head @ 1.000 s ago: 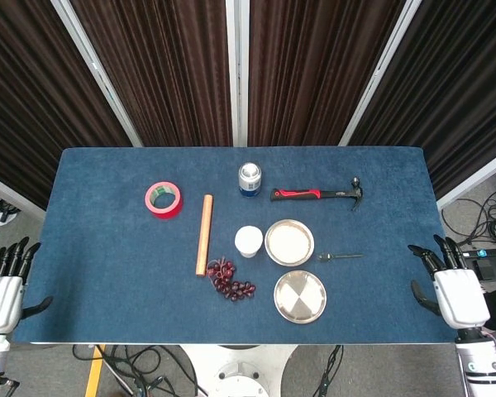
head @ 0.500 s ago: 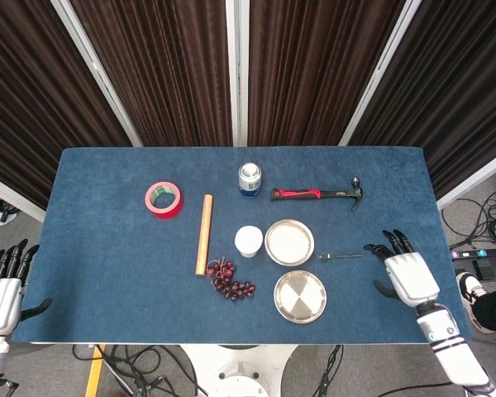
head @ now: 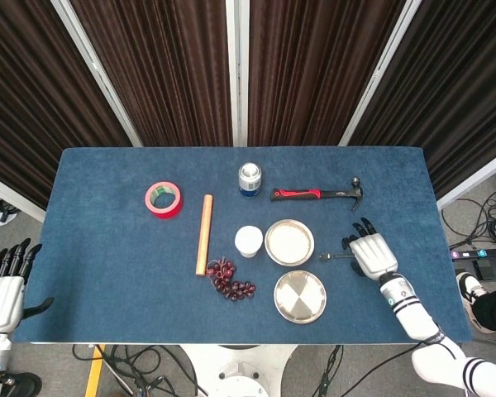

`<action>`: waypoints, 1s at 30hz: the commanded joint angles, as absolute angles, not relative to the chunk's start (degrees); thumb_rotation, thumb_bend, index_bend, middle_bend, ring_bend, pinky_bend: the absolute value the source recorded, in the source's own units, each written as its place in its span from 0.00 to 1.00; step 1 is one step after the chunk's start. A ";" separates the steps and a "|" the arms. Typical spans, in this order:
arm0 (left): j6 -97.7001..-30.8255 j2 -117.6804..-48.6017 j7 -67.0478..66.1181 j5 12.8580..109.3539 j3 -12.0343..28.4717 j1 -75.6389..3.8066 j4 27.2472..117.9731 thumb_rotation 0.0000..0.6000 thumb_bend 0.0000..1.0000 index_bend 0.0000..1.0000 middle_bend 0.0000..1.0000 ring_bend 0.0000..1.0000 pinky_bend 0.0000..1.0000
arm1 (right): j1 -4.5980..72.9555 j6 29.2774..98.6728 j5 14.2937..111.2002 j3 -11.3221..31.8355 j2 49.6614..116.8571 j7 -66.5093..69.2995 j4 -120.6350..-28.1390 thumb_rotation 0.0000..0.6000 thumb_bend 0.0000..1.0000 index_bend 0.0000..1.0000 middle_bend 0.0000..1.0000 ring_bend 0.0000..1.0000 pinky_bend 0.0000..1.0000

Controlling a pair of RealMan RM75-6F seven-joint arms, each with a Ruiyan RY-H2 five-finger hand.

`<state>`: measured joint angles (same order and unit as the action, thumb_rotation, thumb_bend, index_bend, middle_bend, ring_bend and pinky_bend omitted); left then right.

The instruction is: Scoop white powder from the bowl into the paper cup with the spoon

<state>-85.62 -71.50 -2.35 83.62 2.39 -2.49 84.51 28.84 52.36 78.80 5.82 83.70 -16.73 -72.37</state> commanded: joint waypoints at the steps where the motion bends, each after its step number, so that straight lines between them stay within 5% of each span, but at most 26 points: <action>1: -85.51 -71.50 -2.39 83.58 2.42 -2.58 84.52 1.00 0.10 0.14 0.10 0.05 0.04 | 30.02 51.39 78.14 5.43 86.25 -17.58 -68.96 1.00 0.23 0.41 0.45 0.12 0.02; 30: -85.06 -71.76 -2.14 83.09 2.43 -2.71 84.05 1.00 0.10 0.14 0.10 0.05 0.04 | 32.03 50.32 78.16 3.66 91.06 -12.26 -60.70 1.00 0.25 0.51 0.52 0.16 0.02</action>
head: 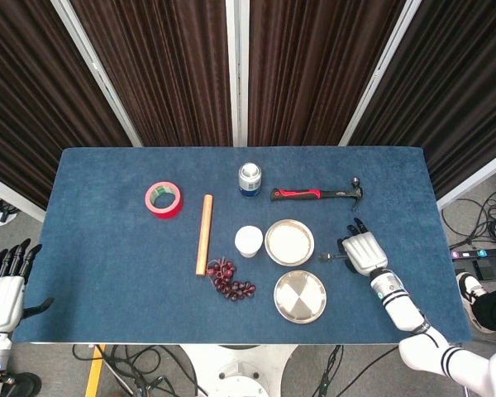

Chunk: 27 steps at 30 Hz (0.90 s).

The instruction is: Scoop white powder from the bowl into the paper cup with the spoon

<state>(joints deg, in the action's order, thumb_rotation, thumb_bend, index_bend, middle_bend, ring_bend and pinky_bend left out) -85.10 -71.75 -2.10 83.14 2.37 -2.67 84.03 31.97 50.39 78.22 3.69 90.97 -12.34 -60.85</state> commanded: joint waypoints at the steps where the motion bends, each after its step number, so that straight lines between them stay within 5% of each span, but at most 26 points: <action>1: -84.99 -71.74 -2.20 83.02 2.44 -2.73 84.12 1.00 0.10 0.14 0.10 0.05 0.04 | 32.06 50.25 78.10 3.64 91.13 -12.22 -60.57 1.00 0.25 0.51 0.53 0.16 0.02; 18: -85.01 -71.70 -2.39 82.91 2.50 -2.77 84.35 1.00 0.10 0.14 0.10 0.05 0.04 | 32.22 50.77 77.82 3.48 90.61 -11.80 -60.92 1.00 0.30 0.57 0.58 0.21 0.02; 27: -85.40 -71.66 -2.01 83.23 2.45 -2.67 84.11 1.00 0.10 0.14 0.10 0.05 0.04 | 33.32 50.29 78.36 3.21 83.70 -16.05 -68.26 1.00 0.31 0.60 0.61 0.23 0.02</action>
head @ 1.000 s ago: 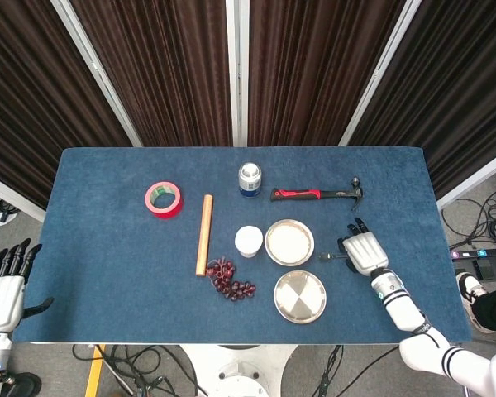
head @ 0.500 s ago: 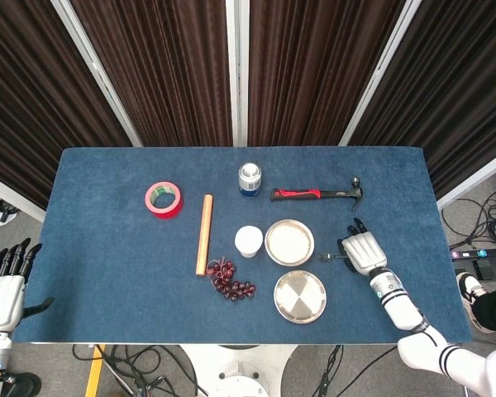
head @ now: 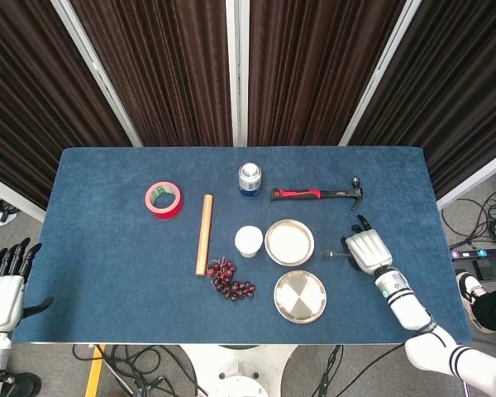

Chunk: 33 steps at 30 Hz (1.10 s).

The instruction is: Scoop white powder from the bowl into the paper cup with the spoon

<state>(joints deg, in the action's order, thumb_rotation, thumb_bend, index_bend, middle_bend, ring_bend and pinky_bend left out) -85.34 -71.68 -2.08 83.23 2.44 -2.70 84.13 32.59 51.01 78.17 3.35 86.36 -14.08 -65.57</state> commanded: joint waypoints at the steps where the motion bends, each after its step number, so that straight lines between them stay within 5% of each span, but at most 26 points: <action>1: -85.45 -71.67 -1.97 83.23 2.43 -2.63 84.06 1.00 0.10 0.14 0.10 0.05 0.04 | 33.74 49.74 78.38 3.19 82.42 -16.94 -69.57 1.00 0.31 0.61 0.61 0.23 0.02; 12: -86.29 -72.08 -1.18 83.65 2.23 -2.13 83.38 1.00 0.10 0.14 0.10 0.05 0.04 | 42.23 39.33 74.09 5.16 71.37 -27.04 -83.15 1.00 0.33 0.63 0.61 0.23 0.02; 22: -86.44 -72.20 -0.45 83.36 2.28 -1.82 82.96 1.00 0.10 0.14 0.10 0.05 0.04 | 52.65 32.33 65.00 5.46 75.56 -40.31 -82.05 1.00 0.33 0.63 0.61 0.23 0.01; 33: -86.37 -72.49 0.52 83.32 2.21 -1.60 82.09 1.00 0.10 0.14 0.10 0.05 0.04 | 61.55 34.90 52.36 -0.47 80.64 -57.62 -79.41 1.00 0.33 0.63 0.61 0.23 0.00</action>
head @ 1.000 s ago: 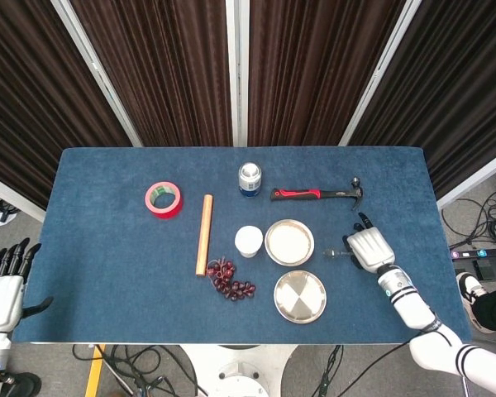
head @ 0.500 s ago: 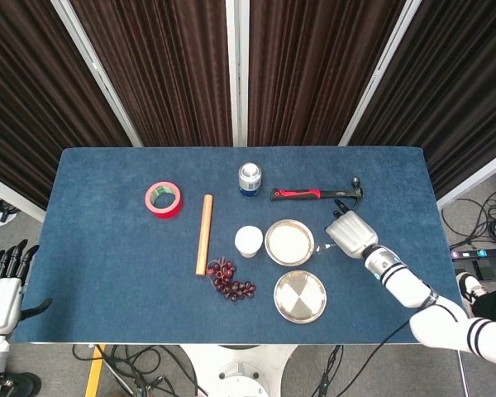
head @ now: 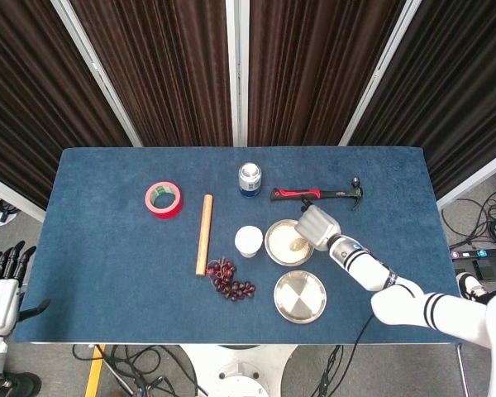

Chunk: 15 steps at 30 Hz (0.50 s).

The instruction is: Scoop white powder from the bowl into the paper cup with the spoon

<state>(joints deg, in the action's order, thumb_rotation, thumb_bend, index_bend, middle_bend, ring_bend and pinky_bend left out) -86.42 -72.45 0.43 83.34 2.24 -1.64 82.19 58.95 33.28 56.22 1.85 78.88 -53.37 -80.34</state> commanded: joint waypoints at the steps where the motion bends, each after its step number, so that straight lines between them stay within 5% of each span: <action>1: -86.35 -72.52 0.61 83.33 2.19 -1.59 81.98 1.00 0.10 0.14 0.10 0.05 0.04 | 61.97 35.62 51.43 -0.91 80.97 -58.65 -79.37 1.00 0.33 0.63 0.61 0.23 0.00; 15: -86.10 -73.34 1.99 83.22 2.10 -1.39 80.29 1.00 0.10 0.14 0.10 0.05 0.04 | 66.45 41.75 44.23 -5.17 86.07 -67.38 -79.19 1.00 0.33 0.63 0.61 0.23 0.00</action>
<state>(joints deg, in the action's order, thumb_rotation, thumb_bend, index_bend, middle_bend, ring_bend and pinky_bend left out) -86.11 -73.31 1.96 83.22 2.12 -1.41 80.32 66.33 41.62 44.35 -5.04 85.92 -67.39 -79.22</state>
